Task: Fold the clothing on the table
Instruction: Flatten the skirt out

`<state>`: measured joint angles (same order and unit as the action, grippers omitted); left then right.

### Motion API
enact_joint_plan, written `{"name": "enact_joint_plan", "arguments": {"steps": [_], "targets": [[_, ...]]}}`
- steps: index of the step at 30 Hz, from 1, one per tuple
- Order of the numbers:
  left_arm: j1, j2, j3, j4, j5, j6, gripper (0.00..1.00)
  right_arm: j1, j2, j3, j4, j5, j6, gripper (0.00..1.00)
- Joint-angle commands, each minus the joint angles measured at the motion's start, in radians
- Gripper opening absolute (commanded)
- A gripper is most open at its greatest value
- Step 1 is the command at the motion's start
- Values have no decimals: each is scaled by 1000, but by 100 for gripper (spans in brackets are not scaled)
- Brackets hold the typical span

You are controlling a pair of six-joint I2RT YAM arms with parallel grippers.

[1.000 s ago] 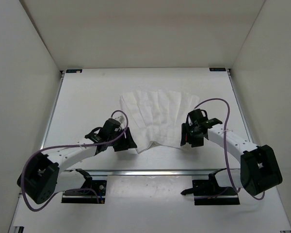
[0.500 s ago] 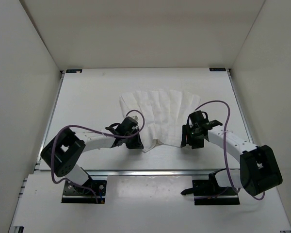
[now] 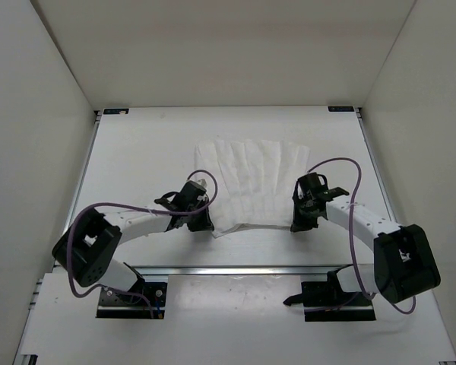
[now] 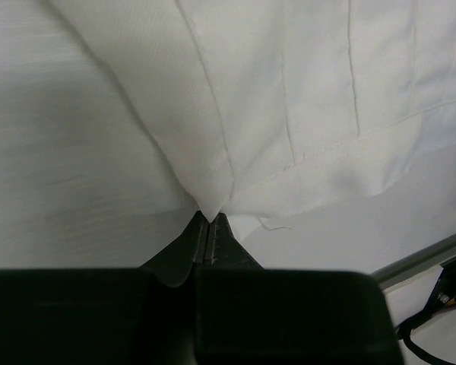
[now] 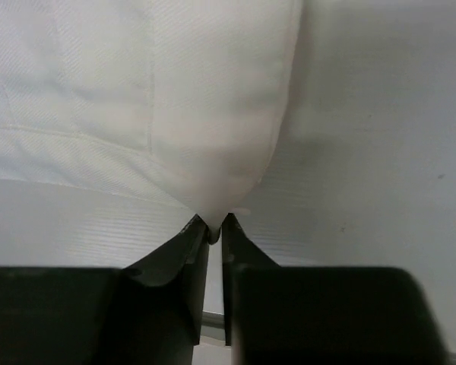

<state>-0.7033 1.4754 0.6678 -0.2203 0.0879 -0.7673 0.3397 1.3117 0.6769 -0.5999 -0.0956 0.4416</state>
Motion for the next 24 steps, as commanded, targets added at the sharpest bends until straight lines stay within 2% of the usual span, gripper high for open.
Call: {"name": "enact_joint_plan", "arguments": {"steps": [1,2,3,4,5,16,19,21,22,24], "targets": [[40,-104,-56,-44,-24,34,0,-33,-67,13,2,-18,-9,11],[30,-112,-66,-39,-24,37,0,-33,-75,4,6,-19,-4,24],[25,-130,-76,-43,-27,30,0,-31,-89,-3,3,-16,0,30],[22,-136,-79,-42,-24,28,0,-36,-104,-11,18,-26,5,41],[27,-138,-82,-37,-16,36,0,-50,-111,-23,34,-27,22,45],[27,-178,-140,-7,4,23,0,-56,37,-65,181,-53,39,47],[30,-194,-157,1,12,20,0,-47,57,-60,192,-40,46,41],[37,-204,-168,-2,10,25,0,-48,61,-57,199,-38,36,23],[44,-204,-169,-1,15,31,0,-51,60,-51,196,-47,31,1],[60,-228,-163,-25,19,46,0,-48,41,-20,158,-52,19,1]]}}
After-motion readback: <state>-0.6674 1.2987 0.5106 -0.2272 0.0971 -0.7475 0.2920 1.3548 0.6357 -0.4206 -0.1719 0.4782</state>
